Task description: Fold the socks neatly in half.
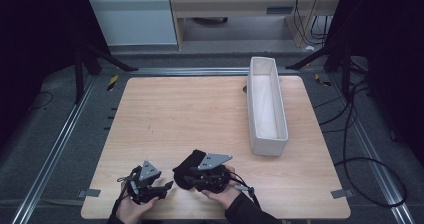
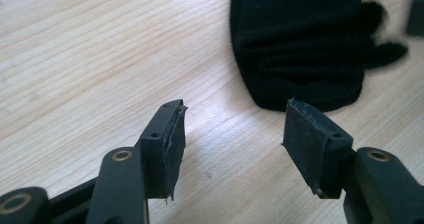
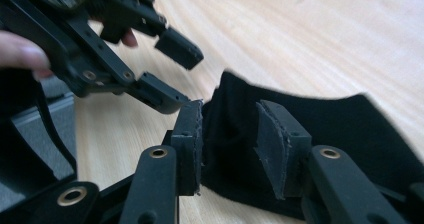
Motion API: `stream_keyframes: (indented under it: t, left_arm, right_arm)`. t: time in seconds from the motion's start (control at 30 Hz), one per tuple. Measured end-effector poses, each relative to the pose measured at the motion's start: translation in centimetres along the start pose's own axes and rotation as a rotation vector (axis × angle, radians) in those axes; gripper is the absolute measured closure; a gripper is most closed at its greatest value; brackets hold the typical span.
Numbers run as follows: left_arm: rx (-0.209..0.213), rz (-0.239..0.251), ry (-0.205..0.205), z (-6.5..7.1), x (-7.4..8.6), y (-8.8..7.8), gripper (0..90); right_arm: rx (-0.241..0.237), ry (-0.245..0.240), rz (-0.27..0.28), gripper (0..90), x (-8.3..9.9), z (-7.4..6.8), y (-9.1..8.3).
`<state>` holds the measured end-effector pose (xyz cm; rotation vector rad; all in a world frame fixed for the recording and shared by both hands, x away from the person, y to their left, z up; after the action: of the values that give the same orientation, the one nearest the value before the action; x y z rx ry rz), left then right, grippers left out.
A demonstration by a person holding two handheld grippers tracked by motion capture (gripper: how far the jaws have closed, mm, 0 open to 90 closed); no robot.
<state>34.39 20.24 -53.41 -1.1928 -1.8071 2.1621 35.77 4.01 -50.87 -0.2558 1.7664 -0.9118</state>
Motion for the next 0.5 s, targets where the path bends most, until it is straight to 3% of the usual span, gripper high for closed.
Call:
stream_keyframes:
  t: [0.1,0.23,0.37,0.5]
  left_arm:
    - [-0.008,0.015,-0.013,-0.3,-0.2,-0.2,40.6]
    - [-0.009,0.033,-0.034,-0.6,-0.6,-0.5,40.3]
    - [-0.01,0.054,-0.053,-0.9,-1.2,-0.8,39.3]
    - [-0.008,0.079,-0.078,-1.3,-2.2,-0.9,38.0]
  right_arm:
    - [0.045,0.028,0.03,68.2,-0.5,1.0,-0.7]
    - [0.078,0.049,-0.013,70.8,0.2,2.0,0.4]
    - [0.076,0.043,-0.057,69.9,1.0,1.9,1.8]
    - [0.06,0.014,-0.082,64.5,1.3,1.0,2.3]
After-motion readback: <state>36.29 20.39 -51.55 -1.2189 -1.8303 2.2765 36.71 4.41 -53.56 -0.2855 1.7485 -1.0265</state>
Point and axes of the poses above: each handheld gripper's, and its own axes: y roughly forward along the jaws, x roughly out of its underside, z roughly to its right, the point moved 7 cm from there along y, roughly forward along the jaws, and after that the axes turned 13 degrees about -z, right-handed, at the moved point
